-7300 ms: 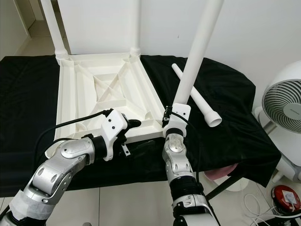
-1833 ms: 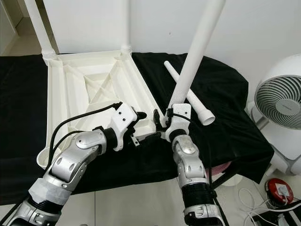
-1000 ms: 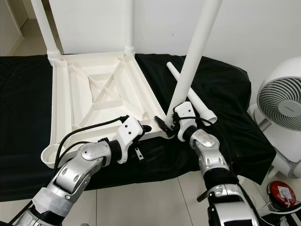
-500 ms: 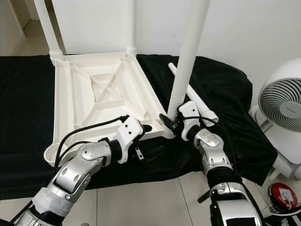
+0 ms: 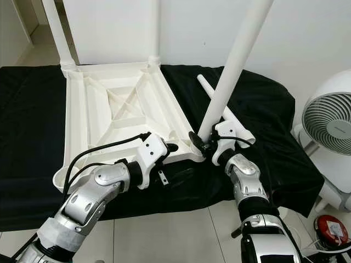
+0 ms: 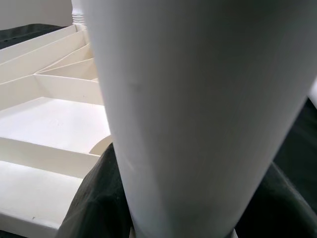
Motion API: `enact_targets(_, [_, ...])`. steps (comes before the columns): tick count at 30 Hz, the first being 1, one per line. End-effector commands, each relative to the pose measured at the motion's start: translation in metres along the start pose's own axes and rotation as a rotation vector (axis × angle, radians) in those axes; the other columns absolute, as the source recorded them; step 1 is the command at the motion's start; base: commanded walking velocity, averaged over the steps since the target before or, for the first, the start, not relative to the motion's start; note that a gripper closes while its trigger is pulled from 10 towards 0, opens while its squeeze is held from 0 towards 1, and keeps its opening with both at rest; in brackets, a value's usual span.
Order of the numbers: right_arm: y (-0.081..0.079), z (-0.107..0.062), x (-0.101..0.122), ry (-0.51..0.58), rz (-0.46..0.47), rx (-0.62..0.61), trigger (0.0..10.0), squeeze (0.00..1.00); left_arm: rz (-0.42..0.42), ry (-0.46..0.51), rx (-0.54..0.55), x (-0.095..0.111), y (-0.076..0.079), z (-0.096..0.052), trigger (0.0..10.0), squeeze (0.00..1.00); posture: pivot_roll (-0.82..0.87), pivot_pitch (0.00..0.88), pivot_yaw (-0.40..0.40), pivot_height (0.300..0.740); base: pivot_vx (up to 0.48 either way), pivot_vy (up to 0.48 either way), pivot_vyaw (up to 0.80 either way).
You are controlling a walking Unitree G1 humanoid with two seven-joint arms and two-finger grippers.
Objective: Building children table
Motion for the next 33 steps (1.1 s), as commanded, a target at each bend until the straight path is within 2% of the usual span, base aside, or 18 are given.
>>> enact_targets(1, [-0.001, -0.008, -0.030, -0.107, 0.118, -0.042, 10.0, 0.00, 0.009, -0.003, -0.004, 0.002, 0.000, 0.001, 10.0, 0.00, -0.09, 0.000, -0.026, 0.740, 0.000, 0.000, 0.00])
enact_targets(6, [-0.001, -0.004, -0.029, -0.112, 0.125, -0.053, 10.0, 0.00, 0.007, -0.003, -0.005, 0.002, 0.001, 0.001, 10.0, 0.00, -0.09, 0.000, -0.026, 0.740, 0.000, 0.000, 0.00])
enact_targets(12, [-0.005, 0.001, -0.034, -0.122, 0.186, -0.099, 10.0, 0.00, 0.003, -0.002, 0.000, 0.003, 0.002, 0.000, 10.0, 0.00, -0.09, 0.000, -0.031, 0.740, 0.000, 0.000, 0.00])
enact_targets(21, [-0.017, 0.000, -0.037, -0.107, 0.119, -0.127, 10.0, 0.00, -0.005, -0.005, 0.007, 0.002, 0.002, -0.002, 10.0, 0.00, -0.09, 0.000, -0.035, 0.740, 0.000, 0.000, 0.00])
enact_targets(24, [-0.023, 0.004, -0.030, -0.058, 0.145, -0.226, 10.0, 0.00, -0.006, -0.005, 0.006, 0.002, 0.002, -0.002, 10.0, 0.00, -0.09, 0.000, -0.040, 0.740, 0.000, 0.000, 0.00])
enact_targets(26, [-0.023, 0.004, -0.030, -0.058, 0.145, -0.226, 10.0, 0.00, -0.006, -0.005, 0.006, 0.002, 0.002, -0.002, 10.0, 0.00, -0.09, 0.000, -0.040, 0.740, 0.000, 0.000, 0.00])
enact_targets(28, [-0.025, 0.007, -0.027, -0.050, 0.165, -0.329, 10.0, 0.00, -0.007, -0.004, 0.004, 0.002, 0.002, -0.001, 10.0, 0.00, -0.10, 0.000, -0.038, 0.740, 0.000, 0.000, 0.00])
enact_targets(31, [-0.026, 0.008, -0.027, -0.053, 0.164, -0.391, 10.0, 0.00, -0.008, -0.004, 0.003, 0.002, 0.002, -0.001, 10.0, 0.00, -0.10, 0.000, -0.038, 0.740, 0.000, 0.000, 0.00])
enact_targets(33, [-0.032, 0.009, -0.025, -0.049, 0.172, -0.509, 10.0, 0.00, -0.008, -0.002, -0.001, 0.002, 0.003, 0.000, 10.0, 0.00, -0.10, 0.000, -0.036, 0.740, 0.000, 0.000, 0.00])
Point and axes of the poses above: a point about 5 cm out from each wrist's last joint towards the gripper, its own z axis pointing out of the wrist towards the gripper, its own x axis along the axis of the wrist's last joint, y = z × x, the point moved 3 cm from there along z, pointing out of the wrist towards the gripper, and after that the axes turned 1 degree about -z, right-handed, at the moved point
